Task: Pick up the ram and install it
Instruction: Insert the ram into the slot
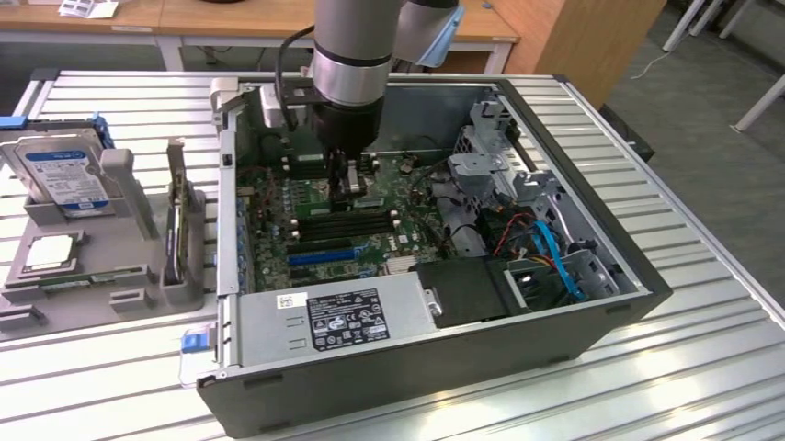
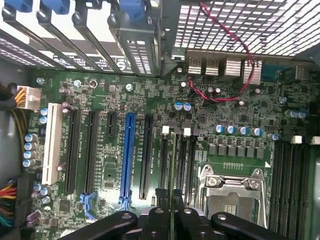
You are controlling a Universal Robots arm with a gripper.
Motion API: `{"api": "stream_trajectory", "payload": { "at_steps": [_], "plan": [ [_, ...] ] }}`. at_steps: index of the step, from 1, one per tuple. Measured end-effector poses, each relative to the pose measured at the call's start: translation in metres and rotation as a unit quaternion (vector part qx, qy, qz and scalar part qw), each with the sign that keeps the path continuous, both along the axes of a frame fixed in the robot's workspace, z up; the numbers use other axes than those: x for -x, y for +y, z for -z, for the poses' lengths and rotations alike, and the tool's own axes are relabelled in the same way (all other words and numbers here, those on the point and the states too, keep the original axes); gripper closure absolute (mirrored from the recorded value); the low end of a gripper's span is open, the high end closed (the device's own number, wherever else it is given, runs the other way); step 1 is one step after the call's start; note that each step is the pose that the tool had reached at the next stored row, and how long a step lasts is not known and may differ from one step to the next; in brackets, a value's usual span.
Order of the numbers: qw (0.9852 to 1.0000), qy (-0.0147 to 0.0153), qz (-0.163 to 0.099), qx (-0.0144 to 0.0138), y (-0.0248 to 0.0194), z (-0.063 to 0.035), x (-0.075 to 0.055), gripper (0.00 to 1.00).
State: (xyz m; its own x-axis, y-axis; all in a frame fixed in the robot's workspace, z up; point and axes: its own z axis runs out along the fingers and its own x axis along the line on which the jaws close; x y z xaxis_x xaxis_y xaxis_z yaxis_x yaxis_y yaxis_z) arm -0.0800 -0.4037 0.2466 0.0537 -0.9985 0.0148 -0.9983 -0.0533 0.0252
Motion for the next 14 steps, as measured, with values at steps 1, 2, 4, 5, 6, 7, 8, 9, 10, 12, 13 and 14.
{"api": "stream_trajectory", "payload": {
  "at_steps": [1, 2, 4, 5, 6, 7, 8, 9, 10, 12, 13, 14],
  "plan": [
    [1.0, 0.0, 0.0, 0.0001, 0.0, 0.0018, 0.0, 0.87],
    [1.0, 0.0, 0.0, 0.0, 0.0, 0.0036, 0.0, 0.87],
    [1.0, 0.0, 0.0, 0.0001, 0.0, 0.0071, 0.0, 0.87],
    [1.0, 0.0001, 0.0, 0.0001, 0.0, 0.0089, 0.0, 0.87],
    [1.0, 0.0, 0.0, 0.0001, 0.0, 0.0107, 0.0, 0.87],
    [1.0, 0.0, 0.0, 0.0001, 0.0, 0.0119, 0.0, 0.87],
    [1.0, 0.0001, 0.0, 0.0001, 0.0, 0.0119, 0.0, 0.87],
    [1.0, 0.0001, 0.0, 0.0001, 0.0, 0.0119, 0.0, 0.87],
    [1.0, 0.0001, 0.0, 0.0001, 0.0, 0.0119, 0.0, 0.87],
    [1.0, 0.0, 0.0, 0.0, 0.0, 0.012, -0.003, 0.87],
    [1.0, 0.0, 0.0, 0.0001, -0.0001, 0.012, -0.004, 0.87],
    [1.0, 0.0, 0.0, 0.0001, -0.0001, 0.012, -0.005, 0.87]
  ]
}}
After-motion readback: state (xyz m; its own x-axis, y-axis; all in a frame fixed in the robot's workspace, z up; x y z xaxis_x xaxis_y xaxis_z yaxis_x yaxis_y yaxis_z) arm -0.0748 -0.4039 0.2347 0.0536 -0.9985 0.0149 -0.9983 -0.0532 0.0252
